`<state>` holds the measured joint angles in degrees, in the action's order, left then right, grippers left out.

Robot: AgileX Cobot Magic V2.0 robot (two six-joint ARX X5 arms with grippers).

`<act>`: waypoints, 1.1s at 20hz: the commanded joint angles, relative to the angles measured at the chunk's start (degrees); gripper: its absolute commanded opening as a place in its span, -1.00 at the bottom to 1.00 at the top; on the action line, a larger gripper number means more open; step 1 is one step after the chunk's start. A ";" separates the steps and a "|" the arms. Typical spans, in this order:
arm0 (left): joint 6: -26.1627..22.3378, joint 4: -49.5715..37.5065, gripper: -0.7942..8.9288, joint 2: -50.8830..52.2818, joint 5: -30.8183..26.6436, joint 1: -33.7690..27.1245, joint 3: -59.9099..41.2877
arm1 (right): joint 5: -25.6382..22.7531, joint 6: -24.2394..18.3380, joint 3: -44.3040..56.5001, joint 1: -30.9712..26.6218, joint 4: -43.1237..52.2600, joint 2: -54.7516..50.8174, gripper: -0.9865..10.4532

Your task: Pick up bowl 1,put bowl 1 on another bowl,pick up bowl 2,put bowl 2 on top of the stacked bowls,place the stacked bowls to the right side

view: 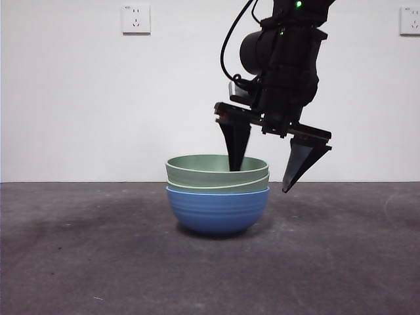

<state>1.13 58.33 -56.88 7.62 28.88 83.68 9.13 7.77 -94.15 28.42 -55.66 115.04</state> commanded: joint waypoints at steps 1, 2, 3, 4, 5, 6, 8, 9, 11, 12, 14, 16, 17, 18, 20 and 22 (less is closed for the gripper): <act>-0.22 -0.17 -0.06 0.04 -0.09 -0.09 0.07 | 2.86 0.55 0.02 0.09 0.22 1.68 -0.29; -0.22 -0.17 -0.06 0.04 -0.09 -0.09 0.07 | 3.30 0.81 0.02 0.09 0.26 2.14 -0.29; -0.22 -0.17 -0.06 0.04 -0.09 -0.09 0.07 | 3.69 0.81 0.02 0.09 0.24 2.54 -0.30; -0.22 -0.15 -0.06 0.04 -0.09 -0.09 0.07 | 4.37 0.76 0.02 0.09 0.24 2.89 -0.42; -0.22 -0.13 -0.06 0.04 -0.09 -0.09 0.07 | 4.46 0.76 0.02 0.09 0.37 3.04 -0.54; -0.22 -0.13 -0.06 0.04 -0.09 -0.09 0.07 | 4.44 0.76 0.02 0.11 0.61 3.06 -0.62; -0.22 -0.15 -0.06 0.04 -0.09 -0.09 0.07 | 4.44 0.76 0.02 0.17 1.11 3.04 -0.78; -0.22 -0.17 -0.06 0.04 -0.11 -0.09 0.07 | 4.39 0.76 0.02 0.17 1.11 3.04 -0.86; -0.22 -0.20 -0.06 0.04 -0.11 -0.09 0.07 | 4.33 0.76 0.02 0.11 1.11 3.04 -0.86; -0.22 -0.24 -0.06 0.02 -0.11 -0.09 0.07 | 4.33 0.68 0.02 0.11 1.11 3.04 -0.86; -0.24 -0.24 -0.06 0.02 -0.13 -0.09 0.07 | 4.37 -0.15 0.02 0.11 1.03 2.58 -0.86; -0.24 0.02 -0.06 0.02 -0.11 -0.09 0.07 | 4.39 -0.79 0.00 -0.33 1.07 1.05 -0.86; -0.24 0.04 -0.06 0.02 -0.11 -0.09 0.07 | 4.31 -0.83 0.00 -0.90 1.16 -0.13 -0.86; -0.26 -0.04 -0.06 0.02 -0.11 -0.09 0.07 | 4.28 -1.05 0.00 -1.95 1.20 -1.53 -0.86; -0.26 -0.26 -0.06 0.02 -0.11 -0.09 0.07 | 4.24 -1.75 0.00 -4.72 1.14 -3.89 -0.86; -0.26 -0.37 -0.06 0.02 -0.11 -0.09 0.07 | 4.17 -2.29 0.00 -8.31 0.48 -5.20 -0.86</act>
<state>1.13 58.37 -56.88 7.62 28.88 83.68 13.32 6.20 -94.50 20.49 -55.11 109.51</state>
